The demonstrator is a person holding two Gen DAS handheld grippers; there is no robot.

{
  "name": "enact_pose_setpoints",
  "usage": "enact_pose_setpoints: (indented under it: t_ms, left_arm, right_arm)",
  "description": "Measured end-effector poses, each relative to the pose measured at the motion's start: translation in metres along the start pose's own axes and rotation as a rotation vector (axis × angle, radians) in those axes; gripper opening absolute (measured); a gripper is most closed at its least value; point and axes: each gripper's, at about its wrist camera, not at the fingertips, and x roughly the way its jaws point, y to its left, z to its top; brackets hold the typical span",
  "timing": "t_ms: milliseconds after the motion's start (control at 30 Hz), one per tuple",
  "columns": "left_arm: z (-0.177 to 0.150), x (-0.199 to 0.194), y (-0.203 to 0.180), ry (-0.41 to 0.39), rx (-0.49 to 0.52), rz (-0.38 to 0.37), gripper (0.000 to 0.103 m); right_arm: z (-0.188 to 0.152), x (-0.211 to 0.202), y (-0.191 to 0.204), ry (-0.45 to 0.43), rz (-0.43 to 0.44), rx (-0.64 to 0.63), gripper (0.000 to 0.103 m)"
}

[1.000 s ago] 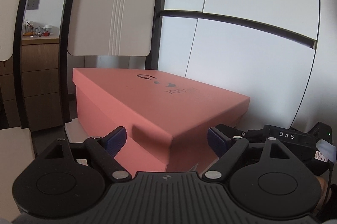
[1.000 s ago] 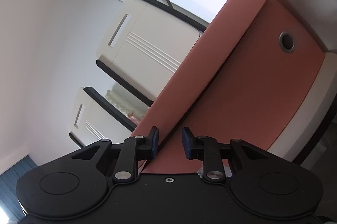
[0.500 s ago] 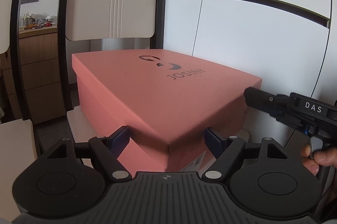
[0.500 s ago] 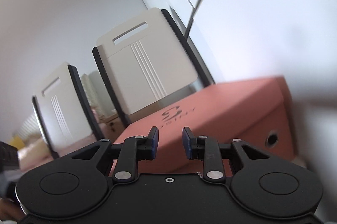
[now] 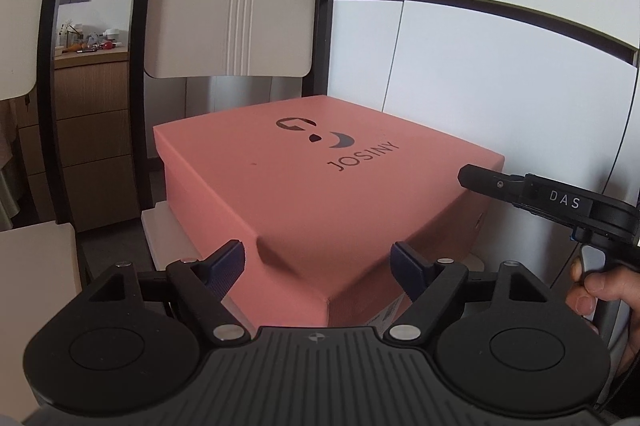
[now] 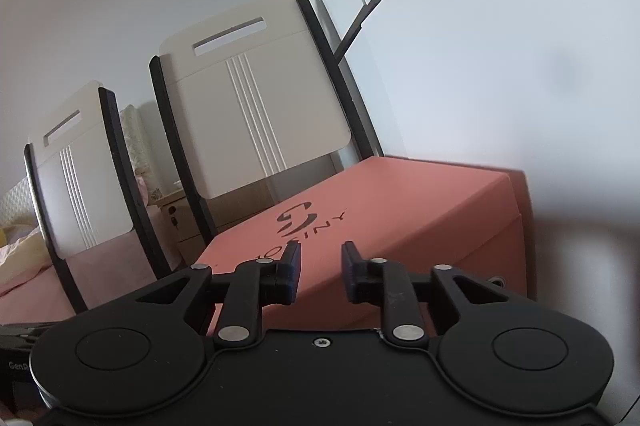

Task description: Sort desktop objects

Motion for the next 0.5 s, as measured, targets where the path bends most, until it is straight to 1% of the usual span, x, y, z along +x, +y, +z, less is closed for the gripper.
enact_pose_setpoints:
  t_ms: [67, 167, 233, 267, 300, 333, 367, 400, 433, 500]
  left_arm:
    - [0.000, -0.005, 0.003, -0.002, -0.011, -0.008, 0.084]
    - [-0.005, -0.009, 0.003, 0.001, -0.021, -0.031, 0.084]
    - [-0.010, -0.010, 0.000, 0.010, -0.011, -0.053, 0.084]
    - [-0.014, -0.009, -0.003, 0.015, -0.002, -0.064, 0.084]
    - [-0.018, -0.008, -0.006, 0.020, 0.005, -0.069, 0.084]
    - [-0.021, -0.006, -0.007, 0.028, 0.009, -0.070, 0.084]
    - [-0.025, -0.004, -0.009, 0.039, 0.008, -0.072, 0.084]
    - [-0.028, -0.002, -0.009, 0.048, 0.003, -0.078, 0.084]
    - [-0.031, -0.001, -0.009, 0.058, -0.001, -0.082, 0.084]
    - [-0.035, 0.001, -0.010, 0.065, -0.006, -0.083, 0.084]
  right_arm:
    - [0.001, -0.003, 0.000, -0.015, -0.015, 0.009, 0.032]
    - [-0.005, -0.011, -0.007, -0.037, -0.067, 0.054, 0.044]
    - [-0.013, -0.016, -0.015, -0.040, -0.079, 0.101, 0.045]
    - [-0.018, -0.019, -0.019, -0.043, -0.074, 0.118, 0.051]
    - [-0.023, -0.022, -0.023, -0.052, -0.061, 0.130, 0.064]
    - [-0.027, -0.025, -0.028, -0.066, -0.045, 0.145, 0.071]
    - [-0.032, -0.029, -0.033, -0.082, -0.027, 0.162, 0.082]
    - [-0.036, -0.031, -0.040, -0.097, -0.007, 0.184, 0.087]
    - [-0.039, -0.031, -0.047, -0.109, 0.014, 0.211, 0.089]
    - [-0.044, -0.030, -0.059, -0.135, 0.054, 0.256, 0.098]
